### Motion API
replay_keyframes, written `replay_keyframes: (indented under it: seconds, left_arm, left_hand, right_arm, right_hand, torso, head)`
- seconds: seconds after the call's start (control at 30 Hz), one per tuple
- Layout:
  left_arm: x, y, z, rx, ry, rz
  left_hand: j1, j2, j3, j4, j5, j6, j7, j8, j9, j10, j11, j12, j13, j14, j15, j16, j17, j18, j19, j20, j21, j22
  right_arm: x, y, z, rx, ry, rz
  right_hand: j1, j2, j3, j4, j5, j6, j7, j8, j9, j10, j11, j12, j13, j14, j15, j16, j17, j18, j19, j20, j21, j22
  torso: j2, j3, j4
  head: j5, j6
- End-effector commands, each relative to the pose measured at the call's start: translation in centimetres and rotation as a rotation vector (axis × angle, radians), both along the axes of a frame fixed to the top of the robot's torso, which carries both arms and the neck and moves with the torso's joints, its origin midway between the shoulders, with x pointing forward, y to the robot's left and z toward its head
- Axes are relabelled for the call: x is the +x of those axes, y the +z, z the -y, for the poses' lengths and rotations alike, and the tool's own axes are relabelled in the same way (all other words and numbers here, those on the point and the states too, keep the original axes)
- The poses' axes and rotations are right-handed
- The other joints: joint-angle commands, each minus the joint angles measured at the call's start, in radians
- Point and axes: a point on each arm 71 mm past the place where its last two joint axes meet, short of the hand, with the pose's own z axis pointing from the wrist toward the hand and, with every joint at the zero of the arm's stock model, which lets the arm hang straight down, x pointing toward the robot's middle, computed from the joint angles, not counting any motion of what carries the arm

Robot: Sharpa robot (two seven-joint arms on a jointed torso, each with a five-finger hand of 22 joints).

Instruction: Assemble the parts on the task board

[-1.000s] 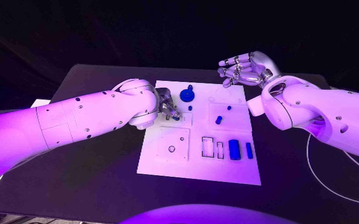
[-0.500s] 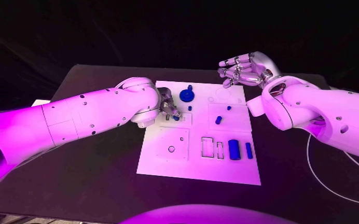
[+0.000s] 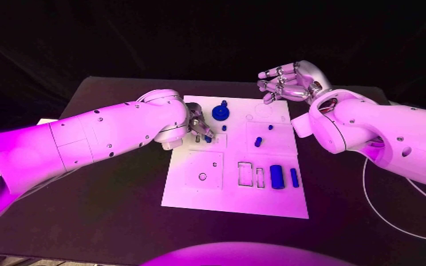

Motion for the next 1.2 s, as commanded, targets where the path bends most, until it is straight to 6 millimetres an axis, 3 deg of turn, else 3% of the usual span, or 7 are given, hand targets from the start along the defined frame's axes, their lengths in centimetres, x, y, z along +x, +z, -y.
replay_keyframes:
  seconds: [0.03,0.7,1.2]
  left_arm:
    - [-0.55,-1.08,-0.26,0.061,0.014,-0.071]
    - [-0.35,-1.01,-0.24,0.075,0.026,-0.056]
    - [-0.11,-0.95,-0.55,0.074,0.046,-0.047]
  left_hand:
    - [-0.016,0.001,0.021,-0.034,0.000,0.026,-0.020,-0.003,-0.002,0.008,0.000,0.005,0.006,0.105,-0.010,0.003,0.263,-0.009,0.050,-0.007,0.003,0.144]
    - [-0.073,-0.004,-0.107,0.023,-0.002,0.060,-0.027,-0.015,-0.013,0.020,-0.005,0.016,0.026,0.105,-0.015,0.003,0.263,-0.015,0.061,-0.012,0.018,0.167]
    - [-0.110,-0.003,-0.278,0.091,-0.006,0.078,-0.027,-0.019,-0.015,0.027,-0.005,0.019,0.036,0.105,-0.015,0.003,0.263,-0.018,0.067,-0.012,0.026,0.181]
  right_arm:
    - [-0.07,-0.04,-0.15,-0.002,0.016,-0.003]
    - [-0.09,-0.01,-0.18,0.000,0.016,0.000]
    - [-0.08,-0.04,-0.15,0.002,0.018,-0.004]
  right_hand:
    - [-0.009,0.001,-0.005,0.003,0.003,0.004,0.001,-0.002,0.000,0.000,0.002,-0.003,-0.001,0.007,0.001,-0.004,-0.002,0.006,0.007,-0.002,-0.007,-0.002]
    - [-0.015,0.000,-0.008,0.006,0.013,0.002,0.001,-0.003,0.000,-0.003,0.003,-0.004,-0.004,0.006,0.002,-0.008,-0.004,0.006,0.008,0.000,-0.013,-0.006]
    - [-0.029,-0.003,-0.016,0.013,0.023,-0.002,0.005,-0.003,0.000,-0.016,0.008,-0.005,-0.013,-0.004,0.009,-0.019,-0.011,0.005,0.002,0.006,-0.030,-0.016]
  torso:
    - [0.000,-0.0009,0.0008]
    - [0.000,-0.0015,0.0017]
    - [0.000,-0.0011,0.0010]
  head:
    - [-0.002,0.000]
    - [-0.003,-0.002]
    - [-0.005,-0.001]
